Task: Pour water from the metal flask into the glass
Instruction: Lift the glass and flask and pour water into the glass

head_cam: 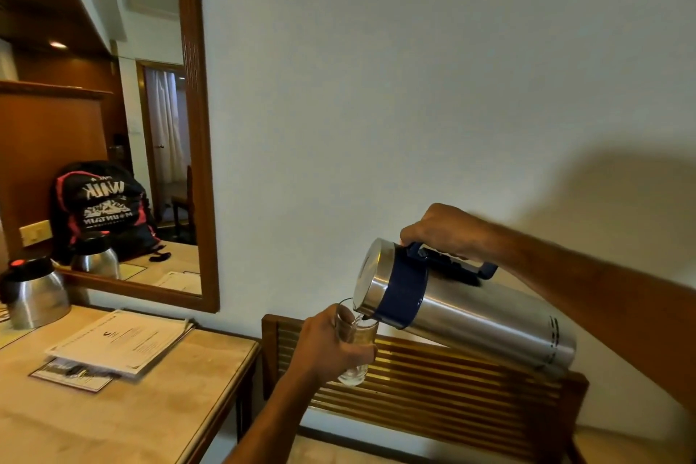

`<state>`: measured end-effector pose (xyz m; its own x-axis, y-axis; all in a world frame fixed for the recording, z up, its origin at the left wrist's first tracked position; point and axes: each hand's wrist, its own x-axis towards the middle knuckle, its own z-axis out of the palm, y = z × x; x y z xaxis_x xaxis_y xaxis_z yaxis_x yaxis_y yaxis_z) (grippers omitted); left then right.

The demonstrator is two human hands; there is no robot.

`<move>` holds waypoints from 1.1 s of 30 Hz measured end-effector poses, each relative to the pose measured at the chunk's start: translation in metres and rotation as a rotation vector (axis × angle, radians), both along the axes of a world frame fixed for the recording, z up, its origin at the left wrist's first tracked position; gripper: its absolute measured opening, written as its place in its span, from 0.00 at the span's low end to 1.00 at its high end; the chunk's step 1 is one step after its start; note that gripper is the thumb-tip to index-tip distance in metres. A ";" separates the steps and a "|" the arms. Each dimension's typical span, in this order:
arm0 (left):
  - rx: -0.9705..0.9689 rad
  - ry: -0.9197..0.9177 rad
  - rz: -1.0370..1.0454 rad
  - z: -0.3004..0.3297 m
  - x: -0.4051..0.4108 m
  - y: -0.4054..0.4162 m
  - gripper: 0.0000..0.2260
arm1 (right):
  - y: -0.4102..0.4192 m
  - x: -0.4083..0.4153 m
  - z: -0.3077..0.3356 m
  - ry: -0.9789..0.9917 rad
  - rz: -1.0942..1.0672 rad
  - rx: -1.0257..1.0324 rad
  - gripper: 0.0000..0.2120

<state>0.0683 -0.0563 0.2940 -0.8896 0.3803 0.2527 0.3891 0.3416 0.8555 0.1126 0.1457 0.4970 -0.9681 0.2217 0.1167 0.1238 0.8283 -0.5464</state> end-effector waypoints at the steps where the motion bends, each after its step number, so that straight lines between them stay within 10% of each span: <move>1: 0.002 0.001 0.003 0.001 0.000 0.000 0.25 | 0.000 0.000 0.001 -0.003 0.000 0.013 0.15; 33: -0.027 0.050 0.019 0.002 0.001 0.007 0.23 | -0.005 -0.010 0.013 -0.017 0.095 0.290 0.17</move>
<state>0.0688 -0.0490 0.2962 -0.8831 0.3711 0.2872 0.4246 0.3715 0.8256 0.1027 0.1403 0.5103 -0.9852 0.0902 0.1460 0.0456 0.9578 -0.2839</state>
